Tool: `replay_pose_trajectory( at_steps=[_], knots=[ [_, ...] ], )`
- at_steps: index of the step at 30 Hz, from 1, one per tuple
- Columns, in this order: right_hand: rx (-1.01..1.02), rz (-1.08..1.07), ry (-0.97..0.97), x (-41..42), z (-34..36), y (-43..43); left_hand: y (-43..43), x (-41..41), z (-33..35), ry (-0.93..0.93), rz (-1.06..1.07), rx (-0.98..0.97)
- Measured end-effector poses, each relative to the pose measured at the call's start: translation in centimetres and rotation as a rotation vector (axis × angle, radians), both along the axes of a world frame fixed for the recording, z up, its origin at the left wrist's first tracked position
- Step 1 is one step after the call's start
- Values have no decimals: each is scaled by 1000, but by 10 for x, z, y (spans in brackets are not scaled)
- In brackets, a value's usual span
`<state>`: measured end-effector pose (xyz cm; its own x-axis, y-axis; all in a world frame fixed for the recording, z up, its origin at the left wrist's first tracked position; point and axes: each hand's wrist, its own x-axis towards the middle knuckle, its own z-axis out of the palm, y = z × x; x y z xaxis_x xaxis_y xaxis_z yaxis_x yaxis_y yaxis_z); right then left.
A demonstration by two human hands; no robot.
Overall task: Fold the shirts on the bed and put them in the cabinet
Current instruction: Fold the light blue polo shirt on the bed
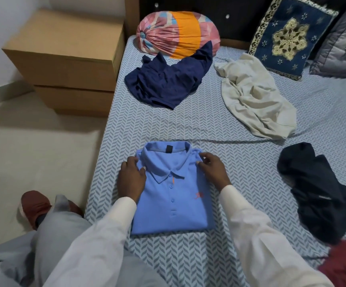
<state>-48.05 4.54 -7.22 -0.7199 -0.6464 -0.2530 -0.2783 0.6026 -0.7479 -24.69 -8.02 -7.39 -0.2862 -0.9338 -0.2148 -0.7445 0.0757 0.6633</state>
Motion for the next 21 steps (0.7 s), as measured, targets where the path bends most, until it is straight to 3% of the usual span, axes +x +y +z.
replay_pose_trajectory(
  at_steps=[5, 8, 12, 15, 18, 21],
  knots=[
    [93, -111, 24, 2, 2, -2, -19, 6, 5, -34, 68, 80],
    [164, -104, -7, 17, 8, 26, -5, 35, 9, -169, -62, 130],
    [286, 21, -120, 53, 2, 90, 31, 74, 10, -255, -261, 371],
    [269, 36, -80, 66, -8, 115, 52, 78, 14, -370, -308, 279],
    [192, 22, 154, 73, -4, 120, 67, 74, 27, -454, -285, 137],
    [-40, 110, 363, 97, 3, 104, 80, 55, 38, -269, -341, -67]
  ],
)
